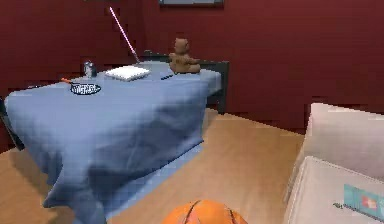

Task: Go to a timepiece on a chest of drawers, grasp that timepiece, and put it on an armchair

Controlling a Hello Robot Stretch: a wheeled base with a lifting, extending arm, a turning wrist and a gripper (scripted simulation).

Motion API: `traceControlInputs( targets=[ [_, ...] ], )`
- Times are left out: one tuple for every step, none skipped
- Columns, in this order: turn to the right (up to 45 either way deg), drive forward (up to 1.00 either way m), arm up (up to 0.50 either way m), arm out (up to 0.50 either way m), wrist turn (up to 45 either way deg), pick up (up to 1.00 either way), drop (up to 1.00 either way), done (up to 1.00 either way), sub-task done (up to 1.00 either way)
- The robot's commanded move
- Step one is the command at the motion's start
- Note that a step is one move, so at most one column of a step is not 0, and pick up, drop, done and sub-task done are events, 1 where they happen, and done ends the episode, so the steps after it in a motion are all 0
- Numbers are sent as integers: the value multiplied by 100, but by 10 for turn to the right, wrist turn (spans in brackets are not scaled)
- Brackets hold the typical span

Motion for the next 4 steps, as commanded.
traceControlInputs(
  targets=[
    [450,0,0,0,0,0,0,0,0],
    [420,0,0,0,0,0,0,0,0],
    [0,5,0,0,0,0,0,0,0],
    [450,0,0,0,0,0,0,0,0]
  ],
)
